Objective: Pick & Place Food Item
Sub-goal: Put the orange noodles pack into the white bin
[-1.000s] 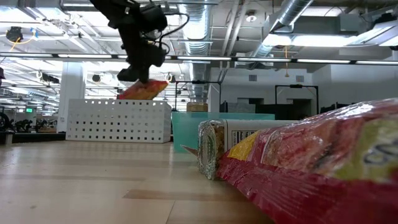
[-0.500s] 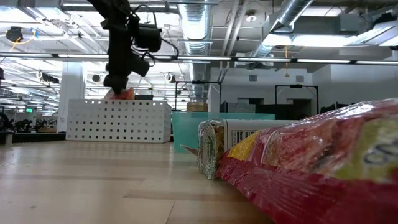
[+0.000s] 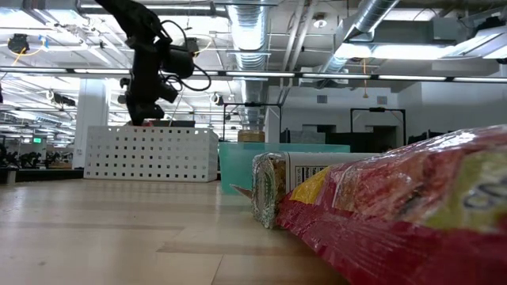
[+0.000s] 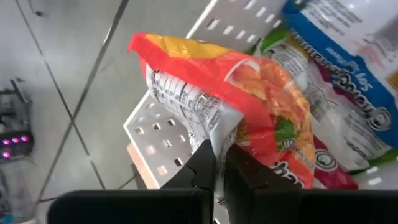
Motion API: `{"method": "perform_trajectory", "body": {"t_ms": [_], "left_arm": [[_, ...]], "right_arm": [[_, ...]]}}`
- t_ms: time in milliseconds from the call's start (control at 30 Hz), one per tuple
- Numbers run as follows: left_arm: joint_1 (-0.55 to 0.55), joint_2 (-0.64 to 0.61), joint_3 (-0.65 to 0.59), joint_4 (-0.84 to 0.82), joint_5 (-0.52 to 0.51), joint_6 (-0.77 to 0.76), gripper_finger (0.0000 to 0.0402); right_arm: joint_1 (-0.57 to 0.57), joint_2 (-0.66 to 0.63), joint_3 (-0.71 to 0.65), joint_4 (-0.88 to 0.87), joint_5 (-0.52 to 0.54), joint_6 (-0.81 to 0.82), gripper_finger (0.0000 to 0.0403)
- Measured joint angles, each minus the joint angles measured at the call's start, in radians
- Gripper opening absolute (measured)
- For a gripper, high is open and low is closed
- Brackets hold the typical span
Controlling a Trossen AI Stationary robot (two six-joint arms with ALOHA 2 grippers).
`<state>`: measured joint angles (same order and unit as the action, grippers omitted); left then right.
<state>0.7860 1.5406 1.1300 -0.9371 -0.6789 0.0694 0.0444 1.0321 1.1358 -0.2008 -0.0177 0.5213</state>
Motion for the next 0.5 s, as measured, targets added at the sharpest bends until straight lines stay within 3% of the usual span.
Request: {"method": "perform_trajectory", "body": {"t_ms": [500], "left_arm": [[0.012,0.009,0.000,0.156,0.183,-0.085,0.0005]], "right_arm": [[0.000,0.000,0.000,-0.001,0.000,-0.004,0.0134]]}}
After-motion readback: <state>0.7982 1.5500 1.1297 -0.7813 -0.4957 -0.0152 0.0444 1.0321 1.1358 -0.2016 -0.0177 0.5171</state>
